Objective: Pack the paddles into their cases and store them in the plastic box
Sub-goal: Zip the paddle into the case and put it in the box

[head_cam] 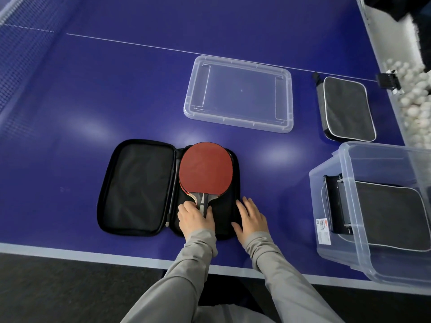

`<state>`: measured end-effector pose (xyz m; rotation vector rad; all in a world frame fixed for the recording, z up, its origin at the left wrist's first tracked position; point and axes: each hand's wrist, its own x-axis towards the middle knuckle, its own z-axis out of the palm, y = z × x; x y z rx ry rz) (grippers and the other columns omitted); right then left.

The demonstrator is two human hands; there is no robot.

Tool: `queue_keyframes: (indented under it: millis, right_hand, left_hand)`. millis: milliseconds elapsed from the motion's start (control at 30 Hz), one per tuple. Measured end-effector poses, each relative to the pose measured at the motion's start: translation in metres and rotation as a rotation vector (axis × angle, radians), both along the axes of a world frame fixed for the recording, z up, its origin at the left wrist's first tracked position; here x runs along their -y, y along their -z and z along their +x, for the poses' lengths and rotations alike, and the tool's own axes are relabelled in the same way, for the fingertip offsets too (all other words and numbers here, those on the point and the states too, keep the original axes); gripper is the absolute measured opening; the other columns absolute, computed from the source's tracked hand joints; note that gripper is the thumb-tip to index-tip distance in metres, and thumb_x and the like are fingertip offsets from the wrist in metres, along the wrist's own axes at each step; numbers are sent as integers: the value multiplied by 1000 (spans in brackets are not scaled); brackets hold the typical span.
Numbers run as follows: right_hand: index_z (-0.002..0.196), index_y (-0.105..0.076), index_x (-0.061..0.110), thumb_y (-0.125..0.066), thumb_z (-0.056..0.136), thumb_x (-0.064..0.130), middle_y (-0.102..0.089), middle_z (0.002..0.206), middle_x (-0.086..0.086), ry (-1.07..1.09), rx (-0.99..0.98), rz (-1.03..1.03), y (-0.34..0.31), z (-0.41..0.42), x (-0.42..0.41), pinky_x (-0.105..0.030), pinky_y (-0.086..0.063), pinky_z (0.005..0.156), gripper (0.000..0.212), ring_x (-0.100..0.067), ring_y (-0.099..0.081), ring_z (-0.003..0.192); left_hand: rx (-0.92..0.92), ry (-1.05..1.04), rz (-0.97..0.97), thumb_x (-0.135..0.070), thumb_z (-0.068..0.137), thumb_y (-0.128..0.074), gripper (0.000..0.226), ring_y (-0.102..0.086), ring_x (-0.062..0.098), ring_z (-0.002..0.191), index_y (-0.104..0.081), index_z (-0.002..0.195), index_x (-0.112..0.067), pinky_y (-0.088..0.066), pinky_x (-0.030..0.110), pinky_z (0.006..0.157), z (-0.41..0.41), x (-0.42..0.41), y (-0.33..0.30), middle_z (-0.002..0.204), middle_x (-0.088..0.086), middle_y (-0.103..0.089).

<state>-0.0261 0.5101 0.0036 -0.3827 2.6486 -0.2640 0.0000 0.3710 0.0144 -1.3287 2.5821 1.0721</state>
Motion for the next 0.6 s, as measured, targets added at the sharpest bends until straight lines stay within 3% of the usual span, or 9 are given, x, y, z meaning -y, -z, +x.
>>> queue_keyframes:
  millis: [600]
  right_hand:
    - [147, -18, 21, -49, 92, 32, -9, 158, 0, 34, 10, 9, 1, -1, 3, -34, -26, 112, 64, -16, -5, 146]
  left_hand:
    - [-63, -18, 200, -21, 75, -74, 45, -49, 32, 104, -50, 107, -1, -39, 37, 87, 12, 9, 0, 112, 14, -48]
